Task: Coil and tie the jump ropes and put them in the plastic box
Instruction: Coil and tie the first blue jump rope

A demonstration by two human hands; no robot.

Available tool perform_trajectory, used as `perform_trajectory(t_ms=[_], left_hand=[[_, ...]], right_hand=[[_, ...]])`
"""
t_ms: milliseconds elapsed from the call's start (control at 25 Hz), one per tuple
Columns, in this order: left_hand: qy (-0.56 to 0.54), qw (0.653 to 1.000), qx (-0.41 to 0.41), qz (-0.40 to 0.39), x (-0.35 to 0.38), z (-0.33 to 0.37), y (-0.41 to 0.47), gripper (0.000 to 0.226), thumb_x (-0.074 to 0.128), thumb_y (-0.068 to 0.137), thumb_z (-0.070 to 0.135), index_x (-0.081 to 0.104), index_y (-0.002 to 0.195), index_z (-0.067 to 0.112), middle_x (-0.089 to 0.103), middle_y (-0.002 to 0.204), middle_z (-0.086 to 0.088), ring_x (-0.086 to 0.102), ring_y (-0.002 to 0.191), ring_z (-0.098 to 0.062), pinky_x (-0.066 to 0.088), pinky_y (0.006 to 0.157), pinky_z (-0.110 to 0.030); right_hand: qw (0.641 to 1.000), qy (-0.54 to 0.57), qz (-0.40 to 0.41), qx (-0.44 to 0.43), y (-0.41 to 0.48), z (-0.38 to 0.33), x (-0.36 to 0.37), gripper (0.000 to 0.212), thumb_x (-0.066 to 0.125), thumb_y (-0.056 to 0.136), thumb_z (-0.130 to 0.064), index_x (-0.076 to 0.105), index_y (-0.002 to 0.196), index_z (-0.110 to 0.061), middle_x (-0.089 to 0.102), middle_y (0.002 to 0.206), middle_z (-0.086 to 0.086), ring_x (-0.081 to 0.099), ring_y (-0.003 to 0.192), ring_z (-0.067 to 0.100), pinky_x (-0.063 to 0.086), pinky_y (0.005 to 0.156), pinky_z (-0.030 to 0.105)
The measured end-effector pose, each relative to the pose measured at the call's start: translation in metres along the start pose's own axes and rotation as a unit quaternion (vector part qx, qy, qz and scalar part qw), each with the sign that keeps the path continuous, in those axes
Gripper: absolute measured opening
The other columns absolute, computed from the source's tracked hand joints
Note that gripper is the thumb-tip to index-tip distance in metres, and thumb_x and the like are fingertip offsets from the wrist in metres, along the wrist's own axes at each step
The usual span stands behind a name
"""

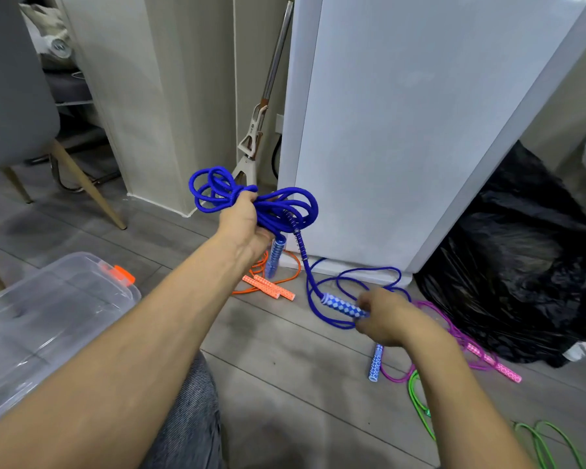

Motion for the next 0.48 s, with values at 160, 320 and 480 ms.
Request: perform_trajectory(t_ms=[160,320,480], left_hand=[[-0.007,0.998,-0.053,-0.032,0.008,-0.012,-0.017,0.014,0.045,0.1,0.009,0.055,0.104,0.0,0.068,0.088,-0.019,0.067,0.079,-0.034,0.055,0.083,-0.053],[-0.02,0.996,-0.086,-0.032,0.012,-0.024,-0.025,0.025,0.045,0.097,0.006,0.056,0.118,-0.001,0.067,0.115,-0.026,0.065,0.109,-0.045,0.055,0.085,-0.059],[-0.002,0.997,-0.069,-0.02,0.009,-0.02,-0.022,0.016,0.04,0.088,-0.001,0.051,0.093,0.009,0.063,0.108,-0.022,0.064,0.095,-0.04,0.047,0.099,-0.059]], right_hand=[[0.95,0.278,0.055,-0.134,0.002,-0.038,0.009,0.053,0.08,0.078,-0.039,0.053,0.121,-0.029,0.057,0.123,-0.013,0.055,0.119,0.005,0.045,0.092,0.024],[0.857,0.473,0.074,-0.189,0.008,-0.084,0.03,0.05,0.079,0.083,-0.028,0.05,0.124,-0.034,0.065,0.109,-0.023,0.061,0.096,-0.014,0.049,0.085,0.012],[0.834,0.516,0.101,-0.165,0.013,-0.096,0.046,0.007,0.053,0.099,-0.028,0.059,0.1,-0.03,0.068,0.089,-0.007,0.064,0.085,0.01,0.052,0.093,0.041]])
Point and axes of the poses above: each hand's wrist, its own y-axis towards the middle knuckle, its own x-axis out of the palm, z = x × y, the point moved 2 cm from there along y, towards the middle knuckle
